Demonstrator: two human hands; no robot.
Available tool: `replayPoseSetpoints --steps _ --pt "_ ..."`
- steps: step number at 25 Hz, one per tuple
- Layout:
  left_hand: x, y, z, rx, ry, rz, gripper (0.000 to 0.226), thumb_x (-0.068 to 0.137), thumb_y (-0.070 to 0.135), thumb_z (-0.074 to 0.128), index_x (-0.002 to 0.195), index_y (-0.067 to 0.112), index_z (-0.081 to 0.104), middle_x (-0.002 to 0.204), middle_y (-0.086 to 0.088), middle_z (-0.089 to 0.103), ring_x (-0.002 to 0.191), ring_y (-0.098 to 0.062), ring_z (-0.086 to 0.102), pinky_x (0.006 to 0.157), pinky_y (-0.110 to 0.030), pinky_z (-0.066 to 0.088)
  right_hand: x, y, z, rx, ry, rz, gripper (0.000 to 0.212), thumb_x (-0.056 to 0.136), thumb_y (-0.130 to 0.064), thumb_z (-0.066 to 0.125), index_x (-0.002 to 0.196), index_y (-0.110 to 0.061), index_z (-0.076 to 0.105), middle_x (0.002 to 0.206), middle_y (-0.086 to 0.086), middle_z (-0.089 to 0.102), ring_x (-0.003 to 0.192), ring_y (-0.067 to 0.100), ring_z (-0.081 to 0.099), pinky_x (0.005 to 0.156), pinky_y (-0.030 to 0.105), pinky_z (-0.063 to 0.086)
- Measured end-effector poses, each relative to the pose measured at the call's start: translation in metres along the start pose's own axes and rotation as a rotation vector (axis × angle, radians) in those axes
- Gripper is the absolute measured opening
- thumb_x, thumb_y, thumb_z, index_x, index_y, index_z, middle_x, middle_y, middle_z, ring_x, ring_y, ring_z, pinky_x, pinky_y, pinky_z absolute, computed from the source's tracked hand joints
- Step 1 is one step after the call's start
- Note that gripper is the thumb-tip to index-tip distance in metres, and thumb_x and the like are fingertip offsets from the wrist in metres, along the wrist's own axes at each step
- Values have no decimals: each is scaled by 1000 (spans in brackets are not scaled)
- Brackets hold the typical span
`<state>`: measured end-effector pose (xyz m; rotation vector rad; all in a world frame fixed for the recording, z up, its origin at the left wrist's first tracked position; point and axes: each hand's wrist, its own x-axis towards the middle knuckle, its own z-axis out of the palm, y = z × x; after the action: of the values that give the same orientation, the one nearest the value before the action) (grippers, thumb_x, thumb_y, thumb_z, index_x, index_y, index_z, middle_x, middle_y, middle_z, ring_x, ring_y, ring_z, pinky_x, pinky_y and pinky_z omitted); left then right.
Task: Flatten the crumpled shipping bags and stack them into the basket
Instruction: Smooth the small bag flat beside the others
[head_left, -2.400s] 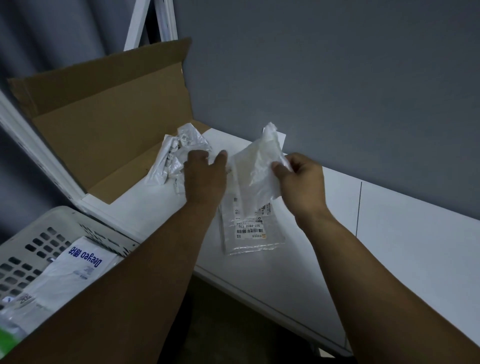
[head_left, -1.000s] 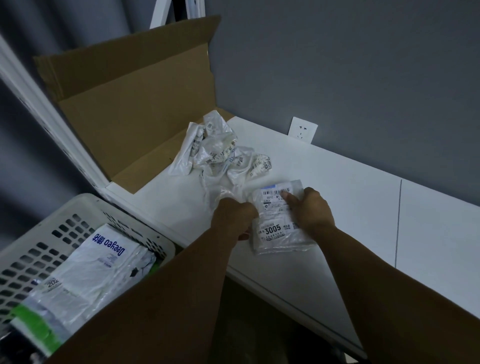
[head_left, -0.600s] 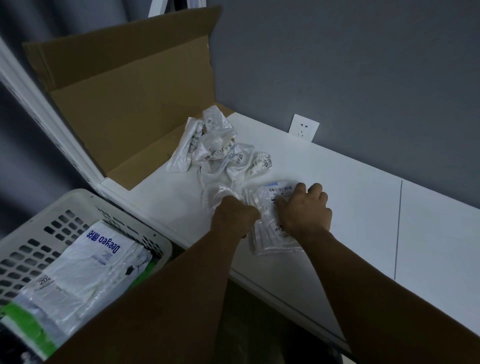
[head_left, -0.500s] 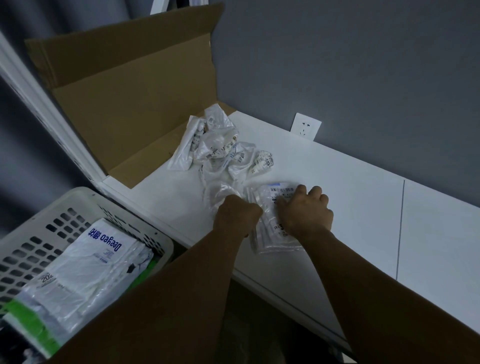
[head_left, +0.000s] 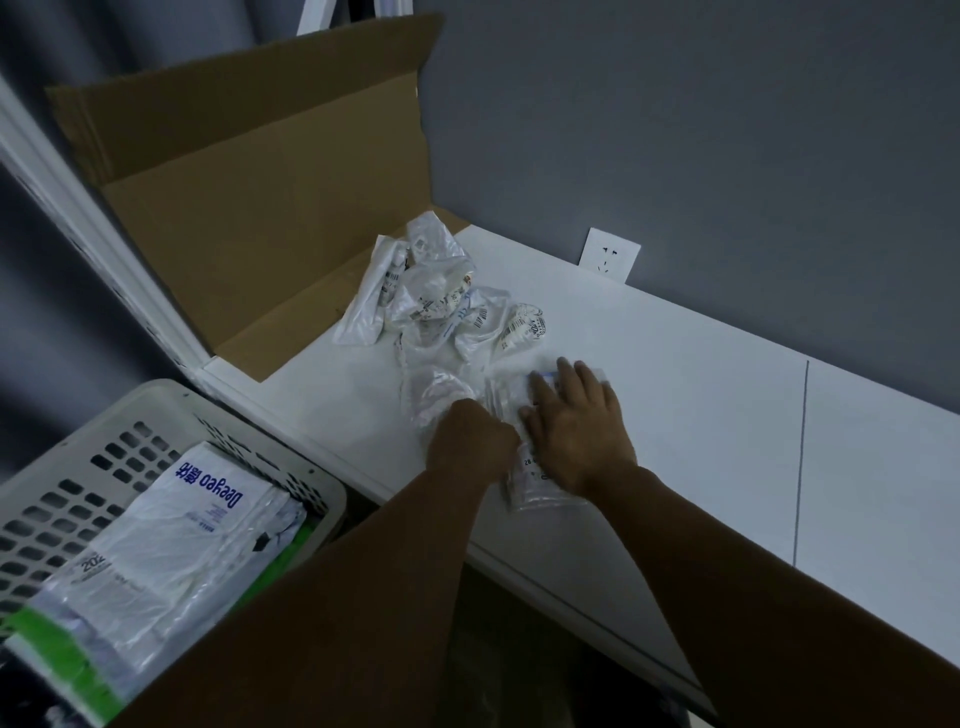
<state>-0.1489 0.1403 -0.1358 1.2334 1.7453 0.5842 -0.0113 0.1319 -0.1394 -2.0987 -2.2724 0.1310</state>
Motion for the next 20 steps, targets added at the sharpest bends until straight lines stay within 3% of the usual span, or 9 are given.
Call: replayPoseSetpoints --steps 2,4,7,13,17,20 --pt "0 -3 3 37 21 28 29 73 27 73 89 3 70 84 -13 71 81 -30 69 64 -30 52 1 1 14 -32 -87 -17 65 104 -56 11 160 -24 9 168 11 0 155 31 -5 124 53 2" --pt "5 -6 7 49 45 34 32 76 30 74 90 2 70 85 -14 71 82 -31 70 66 -31 54 1 1 21 -60 -93 -26 67 103 -58 10 160 -24 2 168 10 -5 155 30 -9 124 54 -1" --pt "10 -8 12 32 77 -11 39 73 34 76 95 3 68 89 -15 71 84 -32 70 76 -43 61 1 0 29 -63 -92 -28 69 102 -60 6 160 -24 0 168 11 -5 155 31 -9 123 55 -1" --pt "15 -7 21 -120 -11 -95 27 80 6 65 105 -3 60 104 -20 65 98 -36 65 87 -46 58 1 5 42 -51 -88 -44 84 88 -62 -12 161 -23 2 168 13 -4 154 34 -6 123 56 3" --pt "10 7 18 -190 -103 -152 35 93 6 54 125 -6 57 122 -21 64 111 -35 64 78 -34 58 2 9 43 -27 -69 -44 85 88 -61 -8 161 -21 8 168 15 2 154 36 1 121 57 7" --pt "-1 12 14 -175 -139 -204 36 85 -1 61 119 -12 59 117 -27 64 107 -38 64 78 -38 58 0 9 42 -30 -82 -51 87 86 -61 -11 161 -21 7 168 14 1 154 35 0 121 56 6"
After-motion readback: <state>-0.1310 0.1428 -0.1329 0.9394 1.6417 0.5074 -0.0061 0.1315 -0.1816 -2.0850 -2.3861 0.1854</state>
